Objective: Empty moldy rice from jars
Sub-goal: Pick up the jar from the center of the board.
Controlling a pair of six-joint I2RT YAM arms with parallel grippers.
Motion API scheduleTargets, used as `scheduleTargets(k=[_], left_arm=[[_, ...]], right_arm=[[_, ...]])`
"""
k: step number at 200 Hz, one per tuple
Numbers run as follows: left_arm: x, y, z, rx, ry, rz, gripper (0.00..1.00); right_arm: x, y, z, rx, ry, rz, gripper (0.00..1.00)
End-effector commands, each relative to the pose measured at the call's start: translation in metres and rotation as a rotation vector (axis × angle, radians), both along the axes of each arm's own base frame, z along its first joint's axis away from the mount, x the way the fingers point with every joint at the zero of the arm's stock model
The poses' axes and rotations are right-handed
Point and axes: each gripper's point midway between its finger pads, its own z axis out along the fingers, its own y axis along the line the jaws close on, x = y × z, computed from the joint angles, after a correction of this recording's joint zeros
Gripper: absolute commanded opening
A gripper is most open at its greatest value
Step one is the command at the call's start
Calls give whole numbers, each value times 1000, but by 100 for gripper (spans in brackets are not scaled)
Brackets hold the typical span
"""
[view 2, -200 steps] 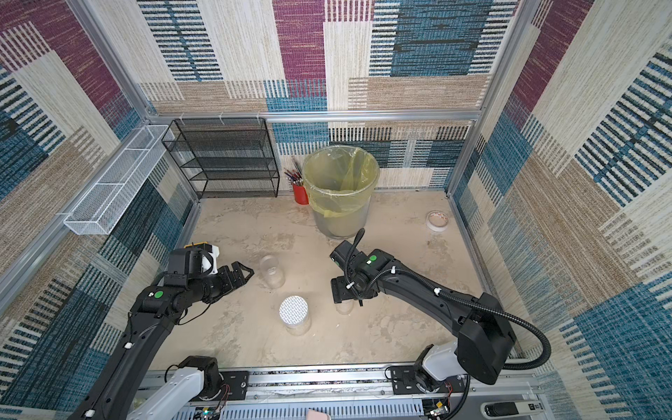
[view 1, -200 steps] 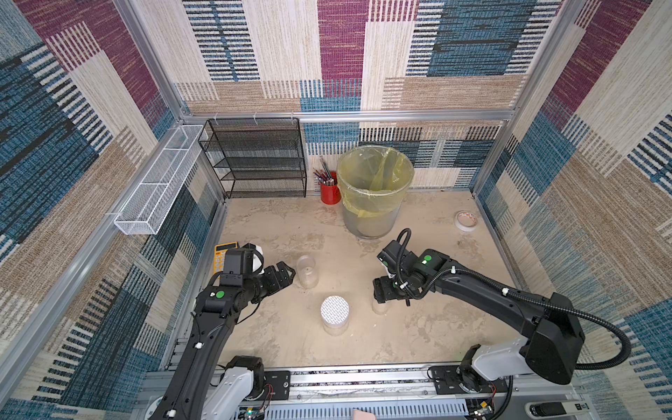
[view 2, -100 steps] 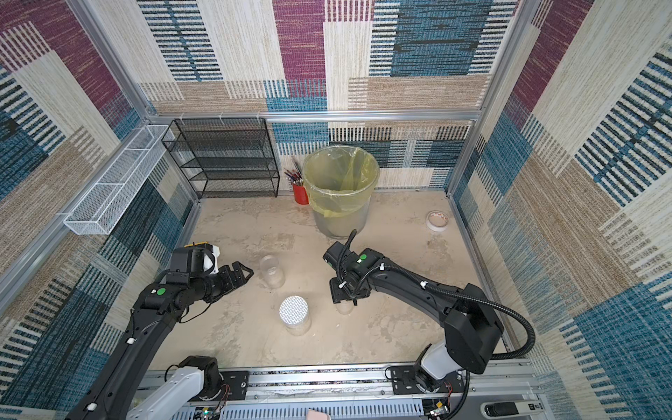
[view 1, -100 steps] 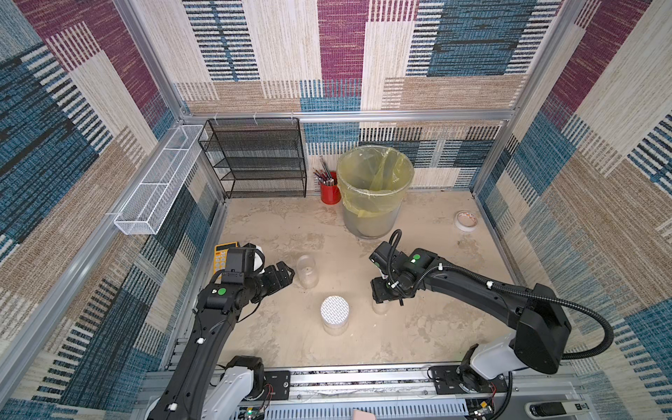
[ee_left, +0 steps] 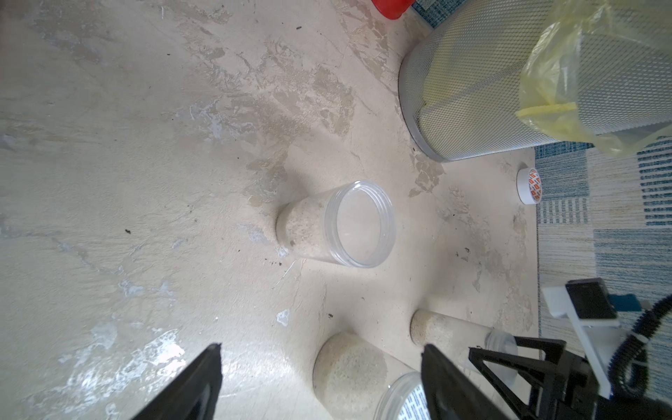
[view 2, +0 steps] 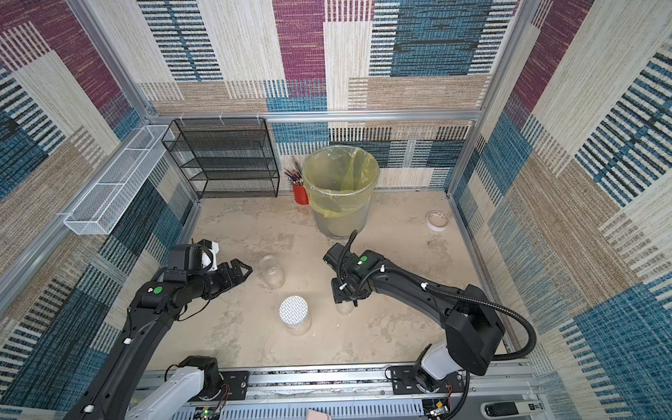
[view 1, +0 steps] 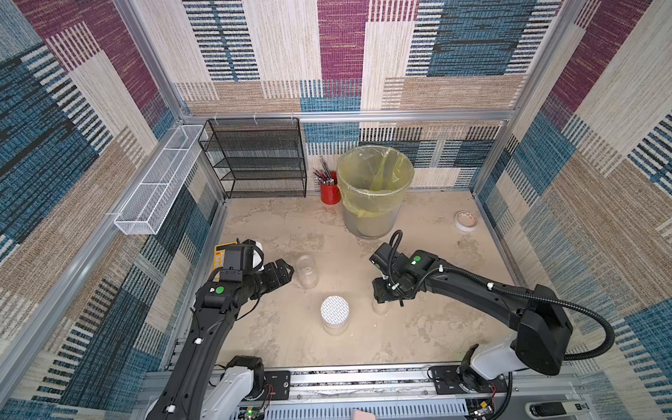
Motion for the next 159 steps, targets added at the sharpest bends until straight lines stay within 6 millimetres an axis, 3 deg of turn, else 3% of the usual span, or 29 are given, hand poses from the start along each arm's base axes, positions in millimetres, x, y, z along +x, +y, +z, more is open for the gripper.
scheduleTargets(k=[1, 48, 112, 159], left_arm=[[0, 0, 5, 16, -18, -20, 88], [0, -4, 8, 2, -22, -45, 87], [2, -5, 22, 28, -90, -67, 87], [9, -30, 31, 25, -156, -184, 87]], right_arm=[[-4, -1, -5, 0, 23, -10, 52], [-4, -3, -3, -7, 17, -13, 44], [6, 4, 15, 15, -27, 6, 37], [16, 5, 28, 17, -61, 0, 35]])
